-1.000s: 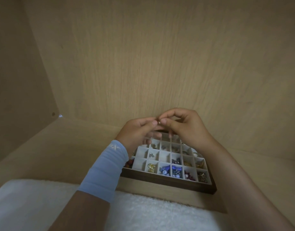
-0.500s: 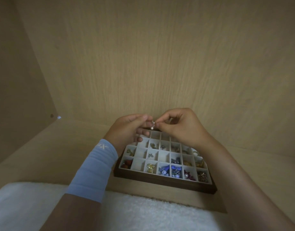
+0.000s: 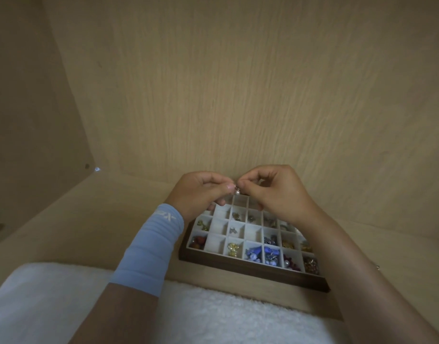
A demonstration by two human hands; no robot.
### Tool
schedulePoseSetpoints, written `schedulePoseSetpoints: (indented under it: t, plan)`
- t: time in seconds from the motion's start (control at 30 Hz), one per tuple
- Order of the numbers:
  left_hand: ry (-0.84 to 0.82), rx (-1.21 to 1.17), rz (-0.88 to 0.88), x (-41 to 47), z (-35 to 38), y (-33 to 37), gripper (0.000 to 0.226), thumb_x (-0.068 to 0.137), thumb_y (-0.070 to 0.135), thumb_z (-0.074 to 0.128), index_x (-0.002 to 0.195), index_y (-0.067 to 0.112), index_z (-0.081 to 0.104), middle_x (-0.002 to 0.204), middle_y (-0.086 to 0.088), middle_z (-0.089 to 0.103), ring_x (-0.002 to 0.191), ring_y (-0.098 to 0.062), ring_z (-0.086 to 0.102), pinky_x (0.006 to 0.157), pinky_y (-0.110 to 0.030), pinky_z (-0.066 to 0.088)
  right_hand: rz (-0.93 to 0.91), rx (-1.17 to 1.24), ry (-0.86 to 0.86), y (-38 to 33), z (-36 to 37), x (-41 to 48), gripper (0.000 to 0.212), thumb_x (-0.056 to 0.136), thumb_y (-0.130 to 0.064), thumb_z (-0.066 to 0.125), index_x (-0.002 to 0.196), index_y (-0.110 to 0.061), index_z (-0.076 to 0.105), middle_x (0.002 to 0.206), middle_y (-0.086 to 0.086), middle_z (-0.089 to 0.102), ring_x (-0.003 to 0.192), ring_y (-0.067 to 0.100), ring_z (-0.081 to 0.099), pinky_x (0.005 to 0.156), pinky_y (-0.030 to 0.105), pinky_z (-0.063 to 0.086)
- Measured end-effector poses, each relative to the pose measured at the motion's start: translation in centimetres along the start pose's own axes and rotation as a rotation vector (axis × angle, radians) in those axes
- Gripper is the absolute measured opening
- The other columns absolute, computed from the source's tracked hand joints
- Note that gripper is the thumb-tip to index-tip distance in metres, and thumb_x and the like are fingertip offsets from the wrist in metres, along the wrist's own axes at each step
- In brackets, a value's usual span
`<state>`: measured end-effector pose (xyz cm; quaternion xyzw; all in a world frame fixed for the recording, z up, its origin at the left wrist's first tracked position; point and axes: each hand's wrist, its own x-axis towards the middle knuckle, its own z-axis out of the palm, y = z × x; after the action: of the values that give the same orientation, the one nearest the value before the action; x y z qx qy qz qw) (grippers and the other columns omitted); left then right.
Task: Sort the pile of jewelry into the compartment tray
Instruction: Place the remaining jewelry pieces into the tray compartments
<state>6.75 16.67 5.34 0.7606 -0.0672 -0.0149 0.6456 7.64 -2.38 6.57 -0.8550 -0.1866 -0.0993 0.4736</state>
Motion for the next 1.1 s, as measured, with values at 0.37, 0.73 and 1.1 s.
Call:
schedulePoseSetpoints:
  t: [0.37, 0.73, 1.1]
  plan:
    - [0.049, 0.71, 0.143, 0.8, -1.3, -4.3, 0.019, 0.089, 0.019, 0.064, 0.101, 0.033, 0.069, 0.109, 0.007, 0.055, 0.112, -0.016, 0.047, 0.102, -0.03, 0.039, -0.151, -0.593, -0.163, 1.1, 3.0, -0.4, 0.01, 0.093, -0.032, 0.066, 0.096, -0.03, 0.075, 0.094, -0.014, 0.065, 0.082, 0.004, 0.057, 0.075, 0.03, 0.051]
    - [0.067, 0.621, 0.12, 0.6, -1.5, -4.4, 0.02, 0.09, 0.018, 0.065, 0.105, 0.03, 0.068, 0.116, 0.006, 0.054, 0.113, -0.014, 0.048, 0.101, -0.027, 0.039, -0.214, -0.805, -0.198, 1.5, 5.3, 0.7, 0.015, 0.093, -0.032, 0.064, 0.098, -0.028, 0.077, 0.094, -0.007, 0.067, 0.082, 0.013, 0.063, 0.065, 0.027, 0.047]
    - [0.128, 0.687, 0.196, 0.5, -1.3, -3.8, 0.019, 0.09, 0.023, 0.062, 0.106, 0.032, 0.068, 0.103, 0.011, 0.056, 0.108, -0.01, 0.041, 0.093, -0.024, 0.036, -0.059, -0.571, -0.222, 0.5, 0.9, -0.3, 0.01, 0.093, -0.028, 0.066, 0.098, -0.031, 0.075, 0.096, -0.018, 0.068, 0.088, 0.0, 0.061, 0.081, 0.028, 0.052]
